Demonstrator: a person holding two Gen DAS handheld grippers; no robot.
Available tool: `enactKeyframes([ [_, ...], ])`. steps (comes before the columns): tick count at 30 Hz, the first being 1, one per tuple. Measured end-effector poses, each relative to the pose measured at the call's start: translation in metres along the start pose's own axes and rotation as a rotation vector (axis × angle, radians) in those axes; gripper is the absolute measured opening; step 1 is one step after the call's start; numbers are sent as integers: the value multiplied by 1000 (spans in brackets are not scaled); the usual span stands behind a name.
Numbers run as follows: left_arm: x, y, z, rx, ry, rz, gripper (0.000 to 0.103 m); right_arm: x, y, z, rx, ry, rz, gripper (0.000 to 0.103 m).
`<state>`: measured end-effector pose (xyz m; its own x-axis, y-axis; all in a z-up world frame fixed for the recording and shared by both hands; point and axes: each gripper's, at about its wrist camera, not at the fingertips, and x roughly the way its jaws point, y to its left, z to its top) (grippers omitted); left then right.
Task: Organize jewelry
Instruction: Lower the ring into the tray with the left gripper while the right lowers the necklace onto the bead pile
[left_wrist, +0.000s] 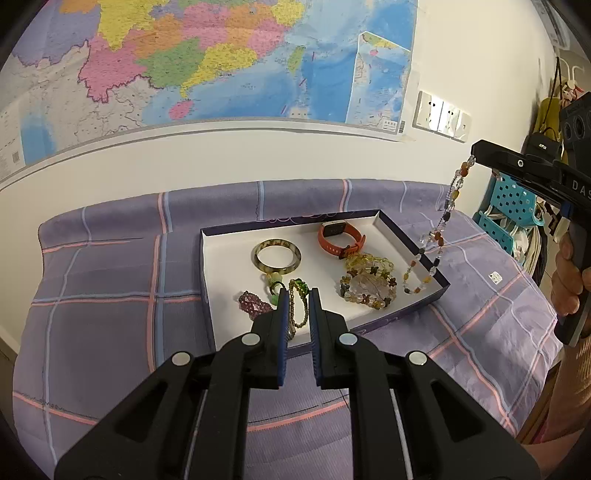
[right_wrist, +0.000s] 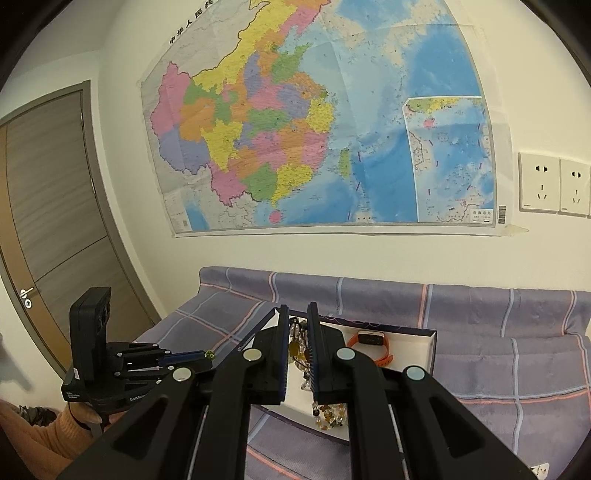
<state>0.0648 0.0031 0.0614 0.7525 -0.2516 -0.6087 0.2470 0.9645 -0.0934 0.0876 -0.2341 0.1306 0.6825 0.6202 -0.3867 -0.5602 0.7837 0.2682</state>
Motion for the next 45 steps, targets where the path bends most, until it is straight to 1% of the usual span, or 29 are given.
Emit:
enactKeyframes([
  [12,7,-1,7,13,0,11,11,9,-2,4,7,8,6,8],
  [45,37,3,9,7,58,32,11,36,-14,-3,39,58,19,8],
])
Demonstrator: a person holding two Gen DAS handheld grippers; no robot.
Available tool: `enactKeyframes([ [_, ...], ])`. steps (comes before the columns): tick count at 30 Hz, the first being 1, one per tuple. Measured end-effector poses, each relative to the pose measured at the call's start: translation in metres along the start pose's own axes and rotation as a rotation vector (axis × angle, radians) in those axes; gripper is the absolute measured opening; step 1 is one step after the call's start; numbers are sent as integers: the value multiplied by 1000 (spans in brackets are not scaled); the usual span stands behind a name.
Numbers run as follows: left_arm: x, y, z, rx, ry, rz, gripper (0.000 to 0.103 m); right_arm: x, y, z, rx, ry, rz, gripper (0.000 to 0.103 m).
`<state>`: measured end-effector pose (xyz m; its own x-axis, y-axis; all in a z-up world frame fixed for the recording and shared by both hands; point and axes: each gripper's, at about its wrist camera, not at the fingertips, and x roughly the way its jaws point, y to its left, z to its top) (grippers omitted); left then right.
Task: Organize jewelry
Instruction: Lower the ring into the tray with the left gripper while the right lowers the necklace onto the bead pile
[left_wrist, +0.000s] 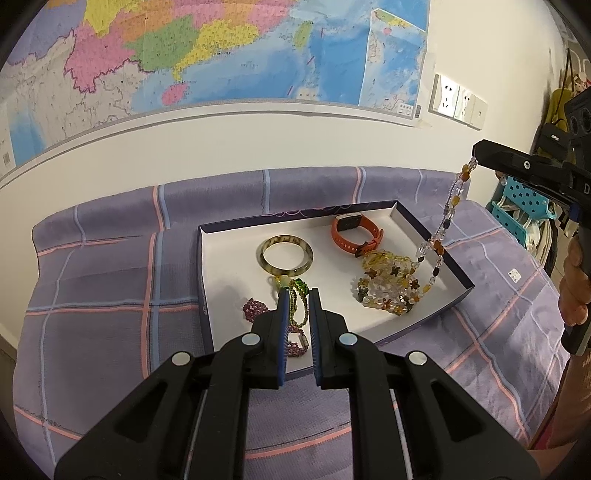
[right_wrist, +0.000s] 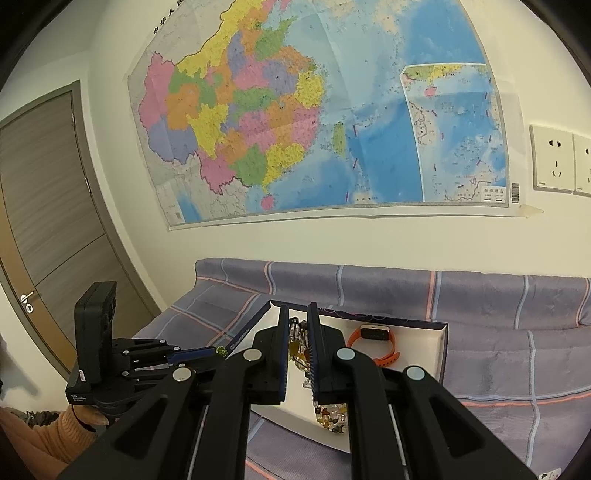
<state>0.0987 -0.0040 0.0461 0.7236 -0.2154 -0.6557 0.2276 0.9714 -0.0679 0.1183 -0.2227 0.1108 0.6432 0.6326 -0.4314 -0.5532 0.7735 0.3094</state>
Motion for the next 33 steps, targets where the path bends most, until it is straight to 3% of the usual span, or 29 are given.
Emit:
enactKeyframes([
  [33,51,8,-15,-33,130,11,11,45,-39,-28,88,121,-57,8],
])
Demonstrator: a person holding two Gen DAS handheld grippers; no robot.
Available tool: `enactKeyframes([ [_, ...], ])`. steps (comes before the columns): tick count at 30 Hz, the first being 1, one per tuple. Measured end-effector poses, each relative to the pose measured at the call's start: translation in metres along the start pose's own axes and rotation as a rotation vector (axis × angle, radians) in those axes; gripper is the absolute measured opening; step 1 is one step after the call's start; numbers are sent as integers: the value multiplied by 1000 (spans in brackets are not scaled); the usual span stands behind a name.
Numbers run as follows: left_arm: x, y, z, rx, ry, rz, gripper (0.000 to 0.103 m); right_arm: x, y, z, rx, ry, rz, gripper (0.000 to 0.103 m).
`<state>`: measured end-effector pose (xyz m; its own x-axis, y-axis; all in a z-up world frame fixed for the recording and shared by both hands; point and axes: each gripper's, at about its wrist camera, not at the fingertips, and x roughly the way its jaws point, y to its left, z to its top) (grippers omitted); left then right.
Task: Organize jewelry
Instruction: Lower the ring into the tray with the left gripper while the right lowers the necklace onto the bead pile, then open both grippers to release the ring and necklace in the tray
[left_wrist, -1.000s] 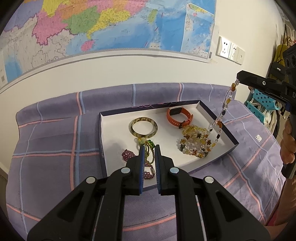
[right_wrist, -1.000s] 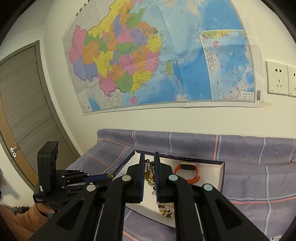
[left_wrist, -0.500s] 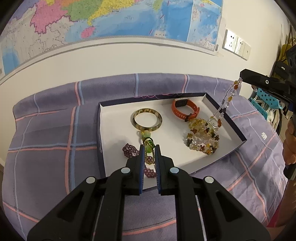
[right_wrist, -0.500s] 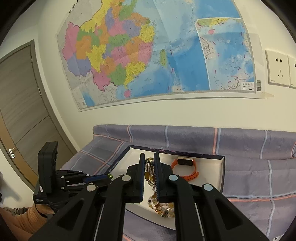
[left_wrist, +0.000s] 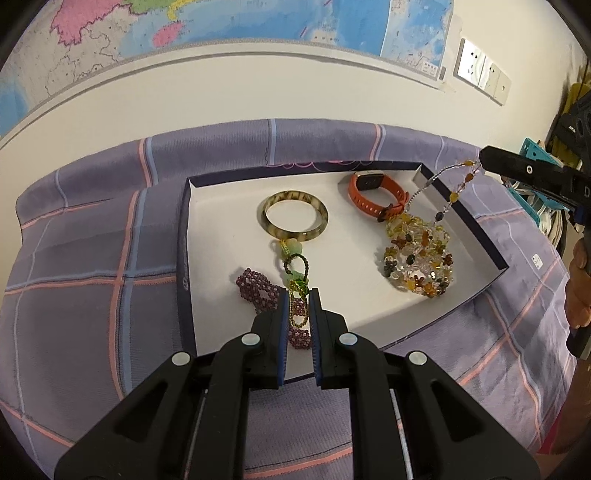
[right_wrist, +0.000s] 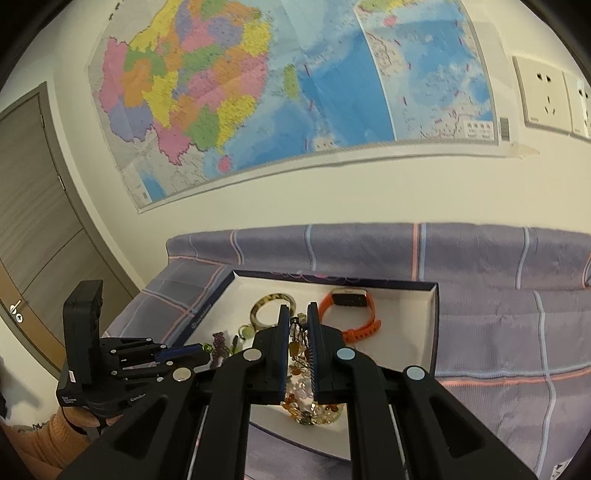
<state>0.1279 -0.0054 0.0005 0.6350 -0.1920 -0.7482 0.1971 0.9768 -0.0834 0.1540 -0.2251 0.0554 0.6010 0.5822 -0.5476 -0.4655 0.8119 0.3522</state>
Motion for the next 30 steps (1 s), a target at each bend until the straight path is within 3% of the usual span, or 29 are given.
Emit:
enactKeyframes([
  [15,15,5,-5,-29,50,15,14,20,-17,-28,54,95,-16,11],
  [19,14,5,-7,-30,48,20,28,27,-20,-35,67,121,-16,11],
  [22,11,4,-8,-26,42,16,32,30,-21,-39,75,135,-18,12],
  [27,3,3,-10,-35,23,15,44,28,-20,-46,73,143,-24,28],
  [30,-3,1,-11,-37,4,20,59,25,-16,-49,65,139,-35,39],
])
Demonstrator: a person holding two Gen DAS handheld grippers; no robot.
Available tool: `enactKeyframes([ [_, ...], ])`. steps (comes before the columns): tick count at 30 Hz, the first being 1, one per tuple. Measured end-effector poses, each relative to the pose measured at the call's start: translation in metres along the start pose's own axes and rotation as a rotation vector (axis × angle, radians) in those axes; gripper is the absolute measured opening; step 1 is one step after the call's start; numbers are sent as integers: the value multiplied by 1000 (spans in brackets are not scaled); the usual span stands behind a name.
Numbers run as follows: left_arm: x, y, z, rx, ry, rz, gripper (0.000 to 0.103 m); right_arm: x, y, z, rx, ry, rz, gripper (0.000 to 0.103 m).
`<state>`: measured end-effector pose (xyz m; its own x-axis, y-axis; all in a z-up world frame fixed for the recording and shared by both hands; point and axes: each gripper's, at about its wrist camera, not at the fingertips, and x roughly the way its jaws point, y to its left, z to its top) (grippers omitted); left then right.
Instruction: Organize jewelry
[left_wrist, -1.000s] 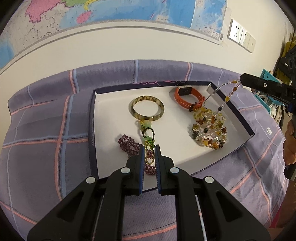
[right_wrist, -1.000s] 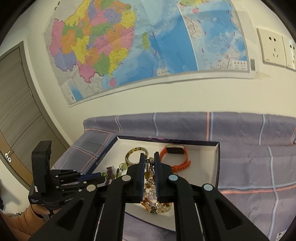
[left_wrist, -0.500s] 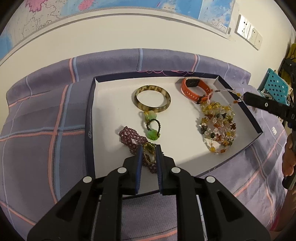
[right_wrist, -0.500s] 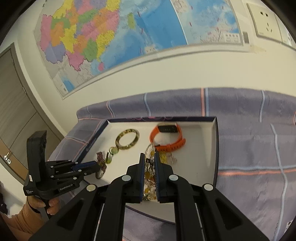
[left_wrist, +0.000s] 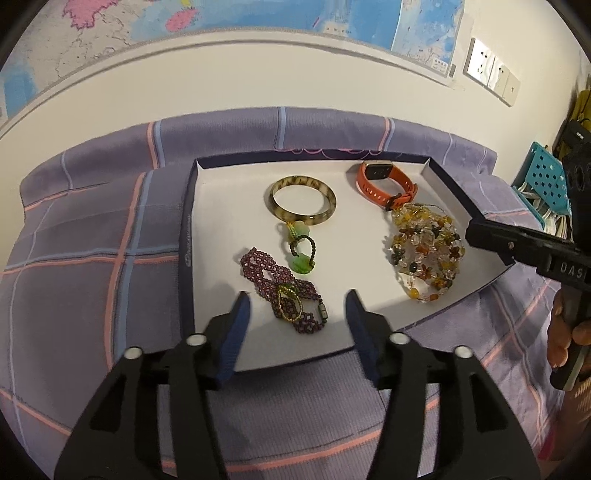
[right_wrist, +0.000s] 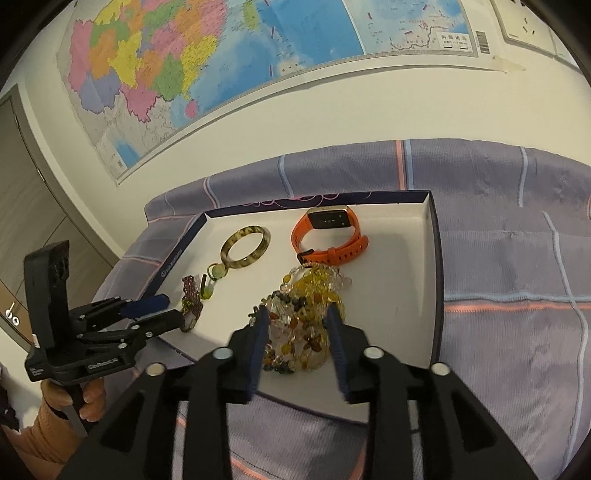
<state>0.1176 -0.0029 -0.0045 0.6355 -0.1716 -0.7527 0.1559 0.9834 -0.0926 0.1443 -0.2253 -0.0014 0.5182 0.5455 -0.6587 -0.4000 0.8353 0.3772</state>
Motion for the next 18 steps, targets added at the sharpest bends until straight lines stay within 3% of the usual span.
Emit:
enactKeyframes([
  [1,-3,-1,-1,-1,-7,2,67,-2,2,-2,-1,-4,-2,43],
  [3,-10,-1,-4,-4,-25,1,75,-5,4,-6,1,-16,-6,62],
  [5,-19,-3,-7,-8,-47,5,97,-9,9,-10,-6,-25,-18,73],
  [10,-39,-2,-20,-38,-82,25,98,-20,25,-26,-37,-53,-53,96],
  [18,-53,1,-48,-116,-68,94,98,-28,55,-65,-136,-39,-166,97],
])
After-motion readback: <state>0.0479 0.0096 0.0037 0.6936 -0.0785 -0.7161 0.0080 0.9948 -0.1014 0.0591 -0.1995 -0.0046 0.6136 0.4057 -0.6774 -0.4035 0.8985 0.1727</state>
